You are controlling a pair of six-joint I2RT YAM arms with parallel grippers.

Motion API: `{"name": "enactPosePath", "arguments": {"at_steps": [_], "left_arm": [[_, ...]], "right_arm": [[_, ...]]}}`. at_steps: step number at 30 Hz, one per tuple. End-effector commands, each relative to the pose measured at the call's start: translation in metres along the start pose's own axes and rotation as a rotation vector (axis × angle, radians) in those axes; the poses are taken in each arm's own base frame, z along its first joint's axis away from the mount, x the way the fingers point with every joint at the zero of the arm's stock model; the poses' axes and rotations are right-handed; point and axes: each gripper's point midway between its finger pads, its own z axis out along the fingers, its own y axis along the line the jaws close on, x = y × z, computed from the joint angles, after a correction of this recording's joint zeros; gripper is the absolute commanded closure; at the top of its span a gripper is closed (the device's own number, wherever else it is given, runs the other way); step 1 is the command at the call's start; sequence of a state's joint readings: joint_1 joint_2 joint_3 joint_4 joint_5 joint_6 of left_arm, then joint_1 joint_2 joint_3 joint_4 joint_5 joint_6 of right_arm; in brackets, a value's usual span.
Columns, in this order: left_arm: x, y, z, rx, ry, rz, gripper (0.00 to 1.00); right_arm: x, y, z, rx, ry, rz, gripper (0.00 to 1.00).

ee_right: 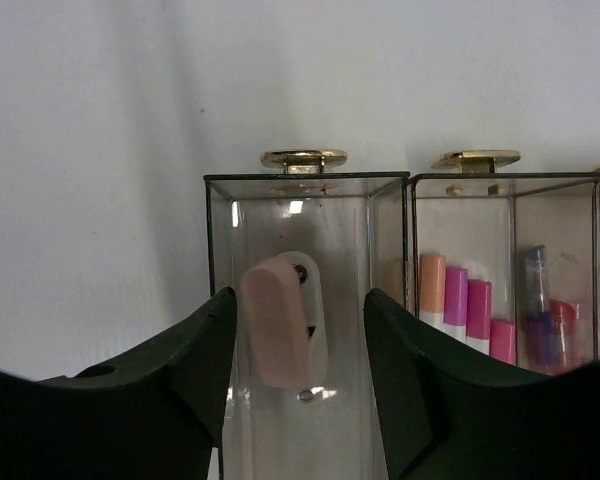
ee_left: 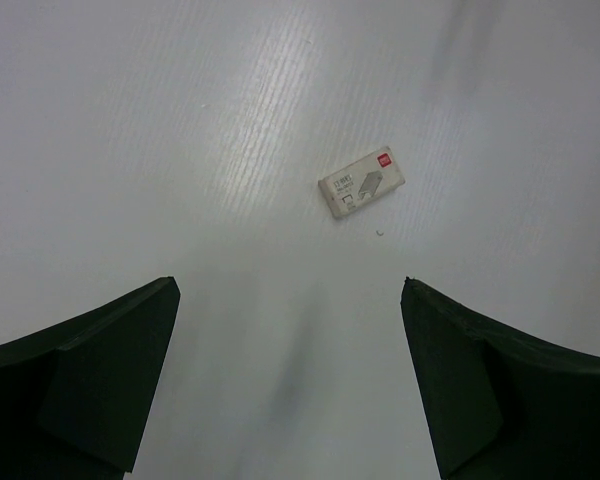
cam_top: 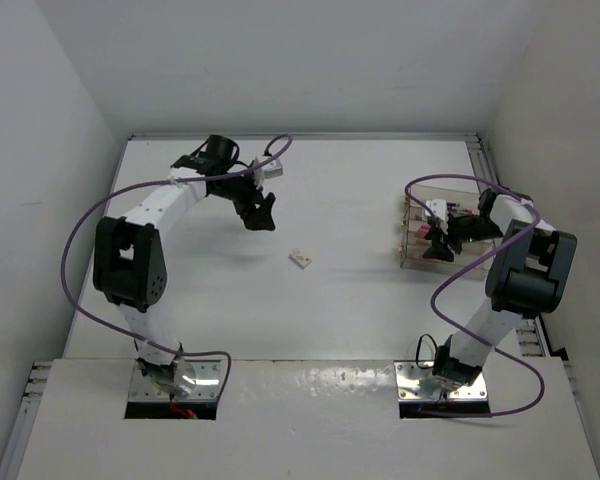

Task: Sort the stationery into containers
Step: Place the stationery into the container, then grab a piece of stationery with the left arm

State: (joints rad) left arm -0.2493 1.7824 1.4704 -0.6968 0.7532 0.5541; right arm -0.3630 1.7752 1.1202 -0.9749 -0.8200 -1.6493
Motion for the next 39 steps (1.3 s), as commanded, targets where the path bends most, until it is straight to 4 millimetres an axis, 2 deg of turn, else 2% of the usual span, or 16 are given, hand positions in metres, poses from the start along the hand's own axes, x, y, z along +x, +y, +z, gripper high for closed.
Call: {"name": "enactPosePath", "arguments": {"at_steps": [1,4,6,11,13,16,20,23,25,30,32,33,37,38,39], "left_arm": [[-0.003,-0.012,0.007,0.12,0.012,0.192,0.0],[0.004,-0.013,0.025,0.175,0.069,0.324,0.09],[0.008,-0.015,0.036,0.196,0.114,0.436,0.13],[0.036,-0.017,0.068,0.247,0.212,0.584,0.17],[0.041,-0.018,0.083,0.272,0.215,0.61,0.18],[0.043,-0.022,0.095,0.31,0.212,0.639,0.18],[0.045,-0.023,0.111,0.316,0.204,0.667,0.19],[0.053,-0.034,0.123,0.367,0.224,0.683,0.2],[0.062,-0.037,0.127,0.384,0.239,0.678,0.21],[0.069,-0.051,0.138,0.406,0.236,0.691,0.22],[0.077,-0.058,0.142,0.419,0.258,0.694,0.28],[0.077,-0.058,0.142,0.413,0.264,0.694,0.38],[0.079,-0.06,0.144,0.381,0.286,0.672,0.58],[0.08,-0.062,0.144,0.38,0.291,0.668,0.67],[0.081,-0.064,0.144,0.383,0.296,0.672,0.72]], "right_arm": [[-0.009,-0.014,-0.001,0.036,-0.027,-0.017,0.46],[-0.022,-0.015,-0.01,0.052,-0.036,-0.006,0.46],[-0.039,-0.014,-0.018,0.078,-0.057,-0.001,0.46],[-0.075,0.012,-0.029,0.086,-0.117,0.037,0.46],[-0.09,0.025,-0.034,0.094,-0.142,0.051,0.45],[-0.105,0.043,-0.04,0.1,-0.167,0.073,0.45],[-0.119,0.056,-0.046,0.113,-0.19,0.102,0.45],[-0.127,0.063,-0.05,0.113,-0.203,0.122,0.45],[-0.128,0.066,-0.05,0.113,-0.209,0.136,0.45],[-0.126,0.078,-0.05,0.126,-0.212,0.162,0.44],[-0.128,0.081,-0.052,0.138,-0.216,0.171,0.44],[-0.128,0.082,-0.052,0.141,-0.216,0.17,0.44],[-0.135,0.086,-0.057,0.17,-0.213,0.154,0.44],[-0.135,0.087,-0.059,0.179,-0.205,0.156,0.44],[-0.136,0.087,-0.061,0.2,-0.201,0.136,0.45]]}}
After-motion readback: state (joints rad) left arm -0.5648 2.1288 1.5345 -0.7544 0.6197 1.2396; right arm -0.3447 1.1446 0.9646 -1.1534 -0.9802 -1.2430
